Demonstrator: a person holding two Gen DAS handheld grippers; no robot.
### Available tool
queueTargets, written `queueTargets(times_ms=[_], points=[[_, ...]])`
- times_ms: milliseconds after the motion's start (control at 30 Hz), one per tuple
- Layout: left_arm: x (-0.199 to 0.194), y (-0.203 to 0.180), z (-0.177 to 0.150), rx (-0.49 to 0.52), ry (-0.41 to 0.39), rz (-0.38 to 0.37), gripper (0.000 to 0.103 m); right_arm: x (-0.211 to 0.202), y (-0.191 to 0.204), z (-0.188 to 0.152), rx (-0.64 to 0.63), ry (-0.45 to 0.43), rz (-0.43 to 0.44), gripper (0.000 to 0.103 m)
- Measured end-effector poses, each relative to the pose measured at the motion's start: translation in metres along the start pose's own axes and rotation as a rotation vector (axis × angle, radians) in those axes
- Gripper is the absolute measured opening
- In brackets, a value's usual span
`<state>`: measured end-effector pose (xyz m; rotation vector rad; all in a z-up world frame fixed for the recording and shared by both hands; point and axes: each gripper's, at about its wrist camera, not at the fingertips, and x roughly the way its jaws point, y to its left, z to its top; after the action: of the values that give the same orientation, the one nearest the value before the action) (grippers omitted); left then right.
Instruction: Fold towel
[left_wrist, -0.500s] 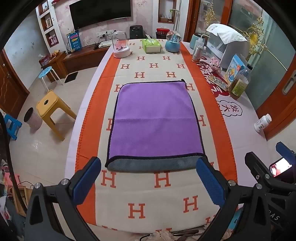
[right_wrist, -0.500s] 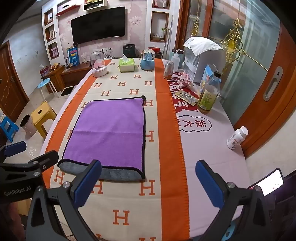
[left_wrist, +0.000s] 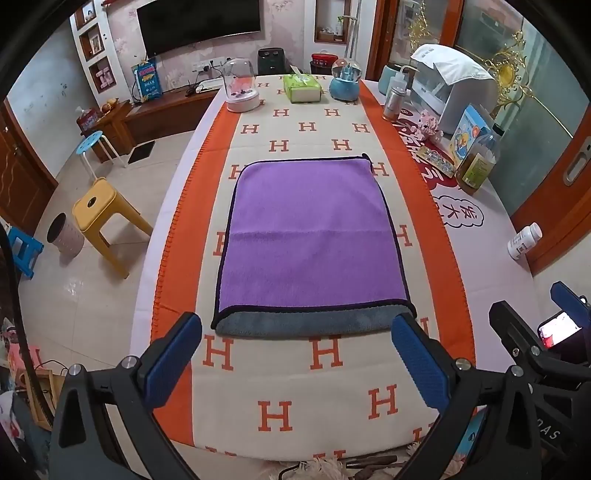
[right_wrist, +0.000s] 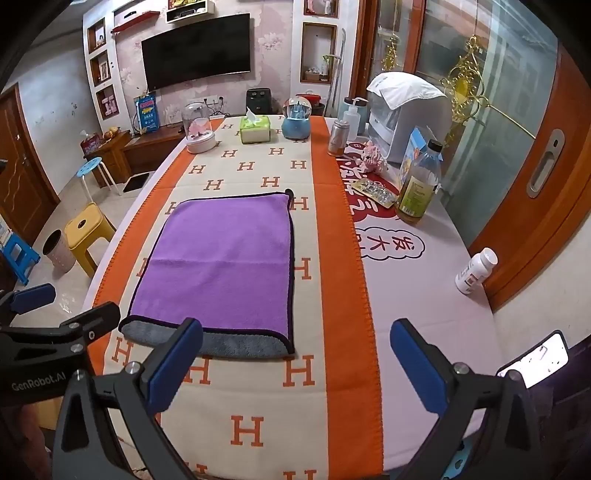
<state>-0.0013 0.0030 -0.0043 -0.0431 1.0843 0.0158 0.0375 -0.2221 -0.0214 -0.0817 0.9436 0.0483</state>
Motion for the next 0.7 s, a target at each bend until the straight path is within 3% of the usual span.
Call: queueTargets(times_ms=[700], points=[[0.001,0.0022,-0.0096,0.007,0.004,0.006,0.102,-0.0003,0.002,-0.0029,-0.004,-0.002,-0.001,0.102]])
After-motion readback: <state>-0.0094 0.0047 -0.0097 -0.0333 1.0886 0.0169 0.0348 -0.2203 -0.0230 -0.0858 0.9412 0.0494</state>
